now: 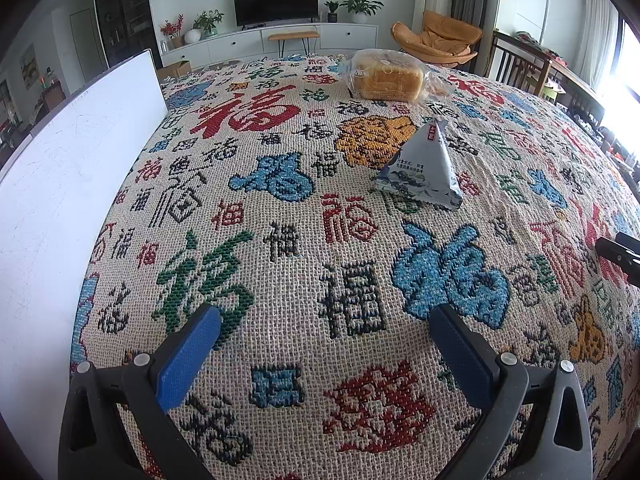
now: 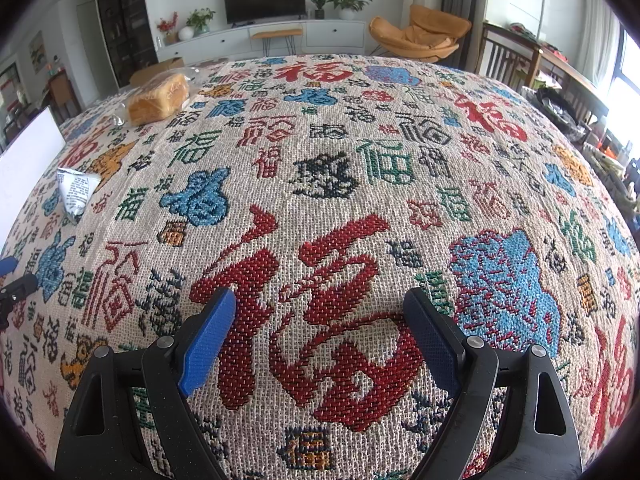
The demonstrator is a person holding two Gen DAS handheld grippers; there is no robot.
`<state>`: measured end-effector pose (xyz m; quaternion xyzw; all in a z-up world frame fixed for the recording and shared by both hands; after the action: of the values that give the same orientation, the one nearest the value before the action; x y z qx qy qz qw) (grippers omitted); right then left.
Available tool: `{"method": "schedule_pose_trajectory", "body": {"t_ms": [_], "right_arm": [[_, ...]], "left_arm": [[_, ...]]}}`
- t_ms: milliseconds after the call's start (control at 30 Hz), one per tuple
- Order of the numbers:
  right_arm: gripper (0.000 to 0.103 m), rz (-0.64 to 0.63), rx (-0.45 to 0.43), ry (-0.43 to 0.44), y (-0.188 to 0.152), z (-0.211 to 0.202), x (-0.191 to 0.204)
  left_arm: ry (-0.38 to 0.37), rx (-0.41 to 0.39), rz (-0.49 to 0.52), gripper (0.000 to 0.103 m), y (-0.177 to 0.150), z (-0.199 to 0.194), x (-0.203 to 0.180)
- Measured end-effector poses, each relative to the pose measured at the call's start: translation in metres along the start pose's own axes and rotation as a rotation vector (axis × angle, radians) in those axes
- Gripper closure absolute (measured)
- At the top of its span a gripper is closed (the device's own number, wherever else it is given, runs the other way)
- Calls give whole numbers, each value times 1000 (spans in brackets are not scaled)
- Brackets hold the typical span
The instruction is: Organize snacks
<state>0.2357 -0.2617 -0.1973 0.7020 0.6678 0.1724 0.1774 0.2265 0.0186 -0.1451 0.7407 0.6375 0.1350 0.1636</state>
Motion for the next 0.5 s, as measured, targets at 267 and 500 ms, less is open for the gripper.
{"method": "schedule_pose_trajectory", "body": {"t_ms": [267,500], "right_arm": [[15,0,0,-1,0,0,0],[15,0,0,0,0,0,0]], "left_arm": [[-148,-18,-4,0,3,-12,-12],[-187,-18,18,0,60,-8,-48]]}}
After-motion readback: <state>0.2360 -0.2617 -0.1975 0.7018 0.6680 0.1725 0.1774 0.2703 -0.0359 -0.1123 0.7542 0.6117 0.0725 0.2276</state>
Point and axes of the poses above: each gripper's, at about its wrist camera, not at the fingertips, and z roughly the way its jaws point, x to its left, y to its top, the point moved 7 cm from there along z, roughly the way its jaws point, and after that the axes turned 12 degrees about x, right-handed, at the moved point
